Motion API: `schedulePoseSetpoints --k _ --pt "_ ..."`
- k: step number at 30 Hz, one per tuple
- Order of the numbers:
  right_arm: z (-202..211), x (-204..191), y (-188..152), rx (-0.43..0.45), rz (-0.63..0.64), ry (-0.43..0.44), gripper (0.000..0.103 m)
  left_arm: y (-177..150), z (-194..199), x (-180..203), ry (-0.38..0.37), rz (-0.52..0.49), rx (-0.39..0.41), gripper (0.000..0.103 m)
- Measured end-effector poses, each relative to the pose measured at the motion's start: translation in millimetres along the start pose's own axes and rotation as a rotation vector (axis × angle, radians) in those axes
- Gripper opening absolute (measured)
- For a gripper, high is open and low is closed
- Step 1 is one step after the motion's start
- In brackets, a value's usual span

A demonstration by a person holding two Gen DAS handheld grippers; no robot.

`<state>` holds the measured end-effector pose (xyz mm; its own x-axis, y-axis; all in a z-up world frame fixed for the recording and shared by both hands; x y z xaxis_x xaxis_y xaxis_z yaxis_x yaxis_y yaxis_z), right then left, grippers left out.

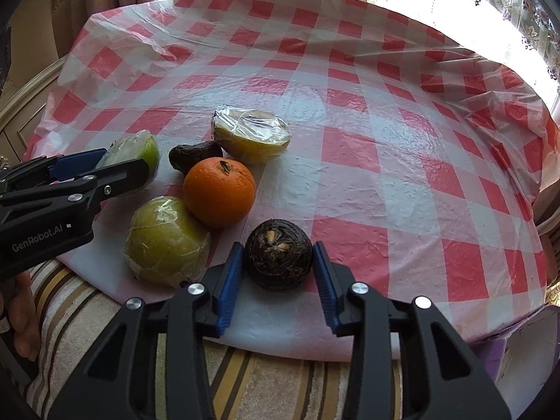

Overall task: Organize fruits
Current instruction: 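Grasp the wrapped pale green cabbage with the left tool while the right grasps a dark round fruit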

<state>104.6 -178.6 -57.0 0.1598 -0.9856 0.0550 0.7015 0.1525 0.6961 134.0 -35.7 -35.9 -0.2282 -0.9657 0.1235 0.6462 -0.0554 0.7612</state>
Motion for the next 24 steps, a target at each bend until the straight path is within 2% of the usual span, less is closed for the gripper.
schedulePoseSetpoints --k 12,24 --pt "26.5 23.8 2.2 0.086 -0.135 0.072 0.04 8.7 18.2 15.1 0.006 -0.044 0.048 0.057" --pt "63.0 60.1 1.5 0.15 -0.221 0.056 0.039 21.3 34.7 51.0 -0.015 -0.125 0.079 0.057"
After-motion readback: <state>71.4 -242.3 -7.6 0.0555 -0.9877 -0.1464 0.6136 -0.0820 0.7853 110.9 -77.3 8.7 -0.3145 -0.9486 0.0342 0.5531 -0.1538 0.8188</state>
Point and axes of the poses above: each gripper's, at about its wrist camera, not at the fingertips, and z roughly against the way its jaws point, x to its right, y to its top, the point moved 7 cm from there along -z, roughly the way its jaws point, and after that the axes turned 6 degrees about x, right-handed, at the moved point
